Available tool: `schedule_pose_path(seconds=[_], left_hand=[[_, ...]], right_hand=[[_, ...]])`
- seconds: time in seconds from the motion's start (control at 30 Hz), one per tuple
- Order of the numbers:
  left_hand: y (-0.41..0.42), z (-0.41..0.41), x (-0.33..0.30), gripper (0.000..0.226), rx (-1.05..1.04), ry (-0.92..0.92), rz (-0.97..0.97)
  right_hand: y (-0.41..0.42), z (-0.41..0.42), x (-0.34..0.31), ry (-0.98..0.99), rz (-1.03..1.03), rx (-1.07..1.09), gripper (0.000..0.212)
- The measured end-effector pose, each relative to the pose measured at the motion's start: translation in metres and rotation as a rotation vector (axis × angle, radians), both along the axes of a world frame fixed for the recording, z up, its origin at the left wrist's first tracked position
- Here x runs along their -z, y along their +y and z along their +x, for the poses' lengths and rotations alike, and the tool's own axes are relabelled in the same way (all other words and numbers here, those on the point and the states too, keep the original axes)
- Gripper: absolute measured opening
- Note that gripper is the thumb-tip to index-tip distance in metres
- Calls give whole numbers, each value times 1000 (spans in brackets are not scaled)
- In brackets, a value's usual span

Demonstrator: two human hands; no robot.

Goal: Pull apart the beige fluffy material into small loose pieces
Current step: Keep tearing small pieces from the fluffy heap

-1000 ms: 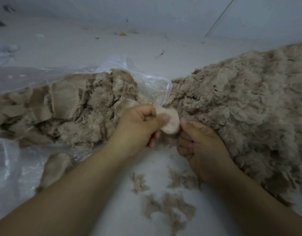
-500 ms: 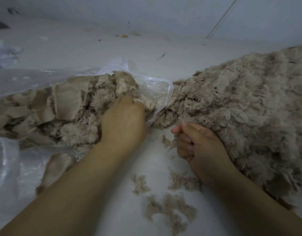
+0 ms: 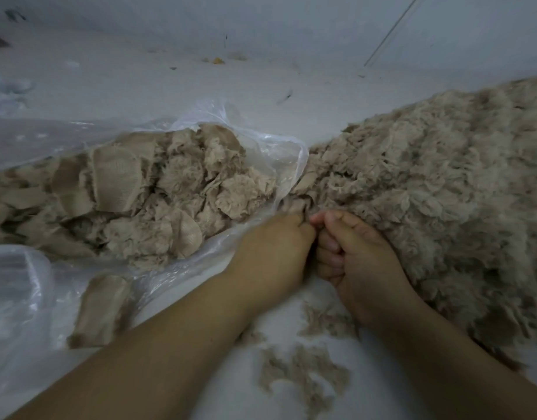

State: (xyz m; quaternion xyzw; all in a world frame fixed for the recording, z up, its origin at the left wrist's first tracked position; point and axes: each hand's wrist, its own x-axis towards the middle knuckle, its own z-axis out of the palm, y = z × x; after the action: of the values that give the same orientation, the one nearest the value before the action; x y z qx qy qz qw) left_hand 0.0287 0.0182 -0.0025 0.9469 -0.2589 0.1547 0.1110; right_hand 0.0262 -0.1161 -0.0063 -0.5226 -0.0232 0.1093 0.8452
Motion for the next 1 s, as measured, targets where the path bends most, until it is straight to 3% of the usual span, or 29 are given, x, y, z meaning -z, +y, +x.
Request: schedule_pose_path(seconds=[0.2,0.47,0.67,0.83,1.0], left_hand=[[1,-9,0,8,69,198,-293],[-7,-33,0,13,5,73,-511],[-14,-40,2,14,-40,15,-469],[3,-25,3,8,-215,23,-662],[11,-12,2,22,-328,108,-542]], right_hand=[[-7,4,-6,95,66,-47,34],[-13,8,-15,285,8,-108,41],[-10,7,-14,286,17,-82,39],[-8,6,-13,275,-3,-78,37],[-10,6,-12,246,-57,-101,39]])
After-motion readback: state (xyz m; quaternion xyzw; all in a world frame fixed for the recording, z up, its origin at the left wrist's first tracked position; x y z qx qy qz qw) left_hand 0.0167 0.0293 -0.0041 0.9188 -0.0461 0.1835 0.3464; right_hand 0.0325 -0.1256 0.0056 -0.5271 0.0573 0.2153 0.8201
